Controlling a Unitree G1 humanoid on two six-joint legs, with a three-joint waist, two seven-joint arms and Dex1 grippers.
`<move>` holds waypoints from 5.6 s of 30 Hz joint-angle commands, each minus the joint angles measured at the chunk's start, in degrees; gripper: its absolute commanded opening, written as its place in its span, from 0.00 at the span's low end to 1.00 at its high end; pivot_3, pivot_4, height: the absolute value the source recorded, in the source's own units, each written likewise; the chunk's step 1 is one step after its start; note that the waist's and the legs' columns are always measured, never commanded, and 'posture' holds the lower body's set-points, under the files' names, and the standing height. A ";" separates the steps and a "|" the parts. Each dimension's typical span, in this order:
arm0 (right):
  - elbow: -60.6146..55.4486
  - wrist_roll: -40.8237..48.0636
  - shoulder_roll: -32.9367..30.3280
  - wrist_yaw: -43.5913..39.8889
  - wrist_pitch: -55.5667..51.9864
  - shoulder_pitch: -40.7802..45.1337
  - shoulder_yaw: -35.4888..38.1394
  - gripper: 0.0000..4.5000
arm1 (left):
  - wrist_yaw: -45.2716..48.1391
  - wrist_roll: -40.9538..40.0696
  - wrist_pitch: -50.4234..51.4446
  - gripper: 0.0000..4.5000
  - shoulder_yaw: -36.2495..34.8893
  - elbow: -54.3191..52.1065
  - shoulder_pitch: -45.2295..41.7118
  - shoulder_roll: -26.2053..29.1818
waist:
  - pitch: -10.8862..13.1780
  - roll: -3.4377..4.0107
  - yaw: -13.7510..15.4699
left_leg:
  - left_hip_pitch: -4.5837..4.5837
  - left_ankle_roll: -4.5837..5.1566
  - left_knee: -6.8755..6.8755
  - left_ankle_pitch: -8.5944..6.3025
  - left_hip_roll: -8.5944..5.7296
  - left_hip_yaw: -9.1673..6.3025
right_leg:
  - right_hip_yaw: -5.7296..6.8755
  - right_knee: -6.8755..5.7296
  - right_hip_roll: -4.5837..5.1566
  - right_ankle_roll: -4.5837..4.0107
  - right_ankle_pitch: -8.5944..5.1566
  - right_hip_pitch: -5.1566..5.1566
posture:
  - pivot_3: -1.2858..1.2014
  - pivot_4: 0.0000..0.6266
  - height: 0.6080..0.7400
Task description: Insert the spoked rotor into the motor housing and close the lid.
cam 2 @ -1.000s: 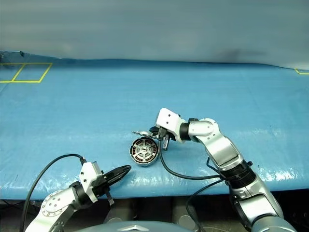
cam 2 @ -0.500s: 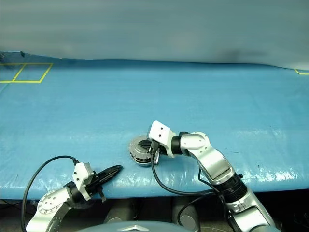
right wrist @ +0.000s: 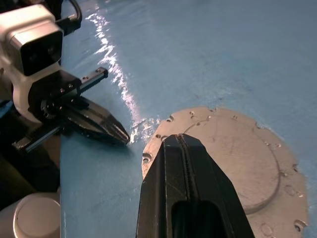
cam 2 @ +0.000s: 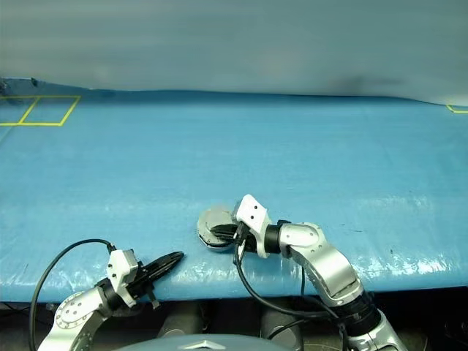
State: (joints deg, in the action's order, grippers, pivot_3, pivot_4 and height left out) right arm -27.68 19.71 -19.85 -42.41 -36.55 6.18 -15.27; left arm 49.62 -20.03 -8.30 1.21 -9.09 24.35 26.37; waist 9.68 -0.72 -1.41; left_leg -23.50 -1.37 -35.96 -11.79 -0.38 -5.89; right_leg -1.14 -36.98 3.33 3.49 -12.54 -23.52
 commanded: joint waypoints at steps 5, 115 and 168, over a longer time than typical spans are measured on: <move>-6.46 1.20 5.20 11.45 -0.01 -5.27 3.42 0.08 | -1.57 0.60 -0.36 0.00 0.56 -5.10 -1.53 -0.40 | -0.02 0.05 0.07 | 0.00 0.00 -0.02 0.00 -0.01 0.04 | -0.02 0.00 0.03 0.00 0.00 0.00 | 0.52 0.24 1.00; 7.72 -17.43 6.60 17.52 2.87 -3.43 -14.53 0.68 | -15.73 -21.07 61.96 0.00 -4.48 -7.96 -36.49 6.19 | -0.22 -0.06 -1.03 | 0.68 -0.03 0.11 -0.01 0.04 -0.07 | 0.01 0.02 -0.13 -0.03 -0.03 0.65 | 0.52 0.24 1.00; 0.25 -10.01 2.13 13.55 -4.26 -6.09 -9.16 0.99 | -11.35 -16.87 67.93 0.00 7.30 -9.32 -37.07 7.86 | -0.47 -0.14 0.38 | 0.87 -0.06 0.38 -0.11 -0.14 -0.14 | 0.07 0.23 0.12 0.04 -0.29 0.59 | 0.52 0.24 1.00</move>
State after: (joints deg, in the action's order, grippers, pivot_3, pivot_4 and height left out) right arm -27.39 7.84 -16.46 -27.55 -39.87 2.50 -25.24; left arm 37.67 -37.06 58.53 6.56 -17.64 -12.98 34.31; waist 9.21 -0.86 -1.02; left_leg -22.65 -1.42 -35.58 -11.94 -0.54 -6.05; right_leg -1.07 -36.75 3.47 3.57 -12.87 -22.92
